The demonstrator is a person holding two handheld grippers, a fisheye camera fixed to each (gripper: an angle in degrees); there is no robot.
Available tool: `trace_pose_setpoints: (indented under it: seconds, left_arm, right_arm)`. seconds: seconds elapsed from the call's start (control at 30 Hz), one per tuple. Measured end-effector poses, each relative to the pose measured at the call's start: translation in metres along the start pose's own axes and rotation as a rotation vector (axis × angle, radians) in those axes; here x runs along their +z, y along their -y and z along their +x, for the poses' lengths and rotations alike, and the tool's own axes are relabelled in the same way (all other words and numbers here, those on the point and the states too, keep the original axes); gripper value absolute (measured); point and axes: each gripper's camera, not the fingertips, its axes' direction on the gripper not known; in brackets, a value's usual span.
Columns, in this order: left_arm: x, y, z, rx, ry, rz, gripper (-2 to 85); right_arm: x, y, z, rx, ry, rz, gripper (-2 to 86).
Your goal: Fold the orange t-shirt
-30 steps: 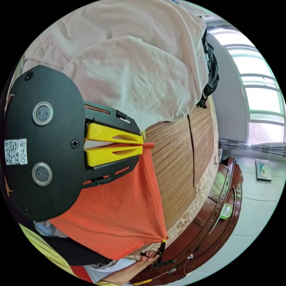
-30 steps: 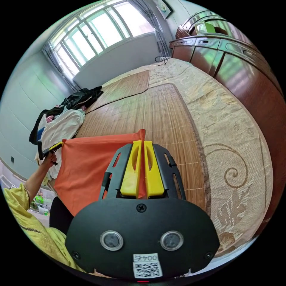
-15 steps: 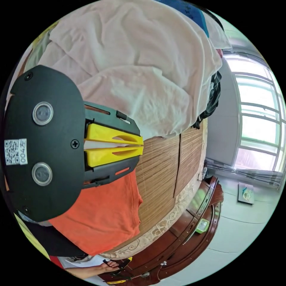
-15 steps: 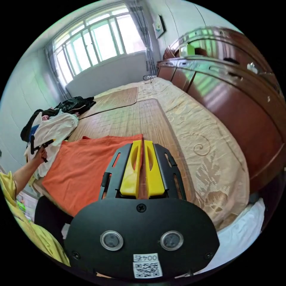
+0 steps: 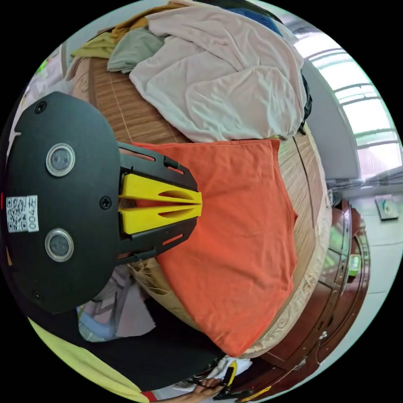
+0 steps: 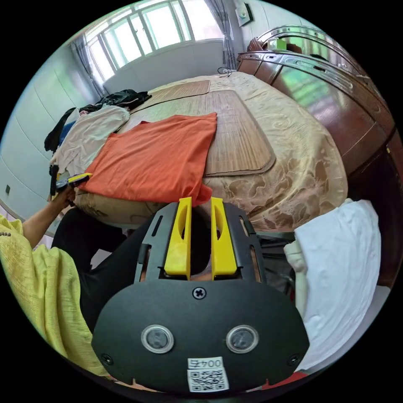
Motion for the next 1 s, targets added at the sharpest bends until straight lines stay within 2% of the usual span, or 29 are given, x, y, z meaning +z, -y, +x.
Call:
trace_pose_setpoints:
  seconds: [0.1,0.47,0.63,0.73,0.8,0.87,0.9,1.0]
  left_arm:
    - [-0.001,-0.006,-0.005,-0.082,-0.048,0.003,0.3]
    - [-0.010,-0.013,-0.001,-0.076,-0.066,-0.046,0.6]
    - [-0.014,-0.016,0.002,-0.060,-0.060,-0.058,0.7]
    - [-0.017,-0.017,0.002,-0.016,-0.062,-0.072,0.9]
    - [-0.018,-0.019,0.003,0.011,-0.058,-0.076,0.9]
    - [-0.020,-0.021,0.003,0.011,-0.062,-0.076,1.0]
    - [-0.021,-0.021,0.002,0.008,-0.064,-0.076,1.0]
    - [-0.024,-0.026,0.000,-0.005,-0.074,-0.069,1.0]
  right_arm:
    - [0.009,-0.006,-0.013,-0.102,-0.049,-0.038,7.9]
    - [0.015,-0.004,-0.046,-0.333,-0.145,-0.081,8.2]
    - [0.002,-0.004,-0.050,-0.405,-0.200,-0.060,1.2]
    - [-0.017,-0.009,-0.038,-0.442,-0.239,-0.033,-0.1]
    - [-0.007,-0.015,-0.017,-0.417,-0.241,-0.100,-0.5]
    - [0.010,-0.026,0.003,-0.384,-0.353,-0.190,-0.6]
    - [0.010,-0.032,0.018,-0.324,-0.325,-0.210,-0.5]
    - [-0.023,-0.044,0.051,-0.117,-0.104,-0.073,0.0]
